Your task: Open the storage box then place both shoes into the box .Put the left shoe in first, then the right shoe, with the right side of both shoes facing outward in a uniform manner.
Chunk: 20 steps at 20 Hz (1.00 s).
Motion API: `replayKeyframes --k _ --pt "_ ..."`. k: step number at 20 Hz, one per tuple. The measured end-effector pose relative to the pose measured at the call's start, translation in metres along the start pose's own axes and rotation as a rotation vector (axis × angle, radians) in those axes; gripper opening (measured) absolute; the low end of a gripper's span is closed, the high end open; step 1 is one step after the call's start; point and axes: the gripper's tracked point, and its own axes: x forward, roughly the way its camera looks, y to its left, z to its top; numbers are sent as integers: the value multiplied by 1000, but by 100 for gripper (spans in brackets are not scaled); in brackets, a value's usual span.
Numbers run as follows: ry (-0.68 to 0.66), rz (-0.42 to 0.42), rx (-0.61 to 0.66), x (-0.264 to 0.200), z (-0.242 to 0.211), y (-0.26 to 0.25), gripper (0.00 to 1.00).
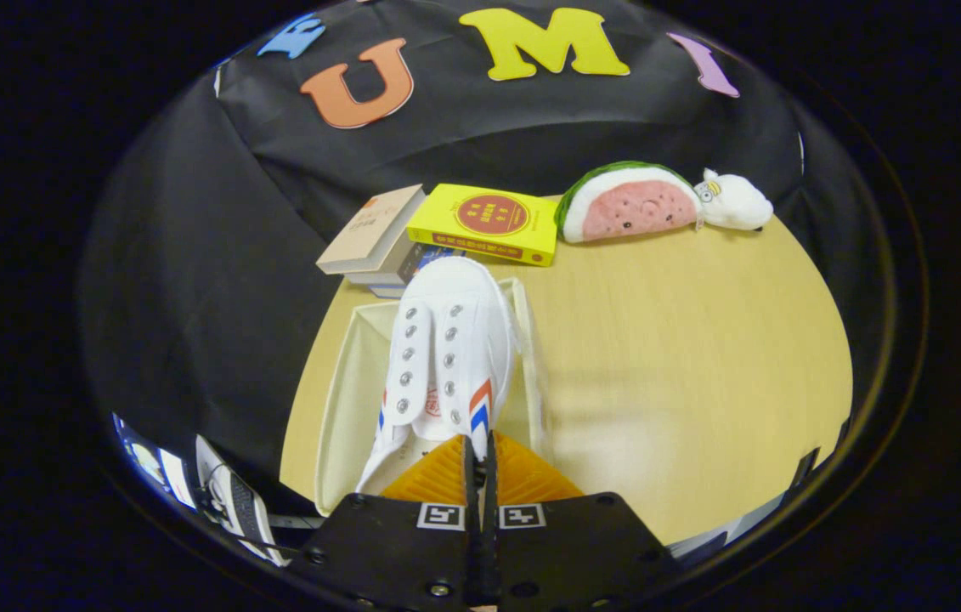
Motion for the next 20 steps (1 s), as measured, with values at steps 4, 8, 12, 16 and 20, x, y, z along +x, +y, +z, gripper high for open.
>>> replayKeyframes --k 4,8,12,16,20 --pt "-27 -33 -15 6 -14 -2 0" --pt "-52 -52 -17 11 -17 -4 0" --pt "-94 2 -22 9 -15 8 24" --pt "-203 -14 -52 -16 1 1 33" --pt "-318 -11 -80 -45 8 -4 49"
